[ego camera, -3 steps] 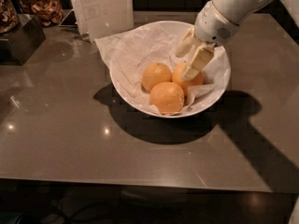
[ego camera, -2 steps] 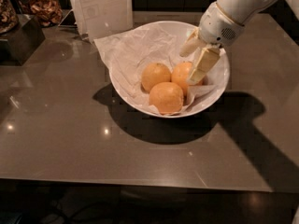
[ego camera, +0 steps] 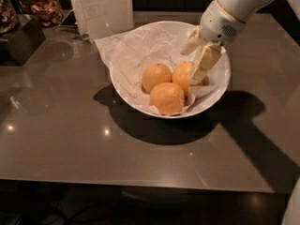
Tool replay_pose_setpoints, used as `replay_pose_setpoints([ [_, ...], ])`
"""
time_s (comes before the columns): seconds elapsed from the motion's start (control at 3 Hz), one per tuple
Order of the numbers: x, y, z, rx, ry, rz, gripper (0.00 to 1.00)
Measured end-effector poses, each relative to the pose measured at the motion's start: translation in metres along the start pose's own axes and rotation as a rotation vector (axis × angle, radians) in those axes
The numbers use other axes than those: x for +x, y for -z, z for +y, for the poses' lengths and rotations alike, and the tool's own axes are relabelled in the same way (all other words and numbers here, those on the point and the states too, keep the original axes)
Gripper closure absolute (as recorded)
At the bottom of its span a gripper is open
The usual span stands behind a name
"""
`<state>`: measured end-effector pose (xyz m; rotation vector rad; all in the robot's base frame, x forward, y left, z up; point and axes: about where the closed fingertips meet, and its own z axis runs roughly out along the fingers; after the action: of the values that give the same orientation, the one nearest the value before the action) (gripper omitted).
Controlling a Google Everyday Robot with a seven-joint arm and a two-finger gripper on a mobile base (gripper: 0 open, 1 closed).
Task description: Pick orange from white bowl
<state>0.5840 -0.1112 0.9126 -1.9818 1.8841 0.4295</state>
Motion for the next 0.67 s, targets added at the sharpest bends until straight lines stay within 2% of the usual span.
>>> replay_pose_setpoints([
  [0.67, 0.0080, -0.0104, -0.0069, -0.014, -0.020, -0.039, 0.28],
])
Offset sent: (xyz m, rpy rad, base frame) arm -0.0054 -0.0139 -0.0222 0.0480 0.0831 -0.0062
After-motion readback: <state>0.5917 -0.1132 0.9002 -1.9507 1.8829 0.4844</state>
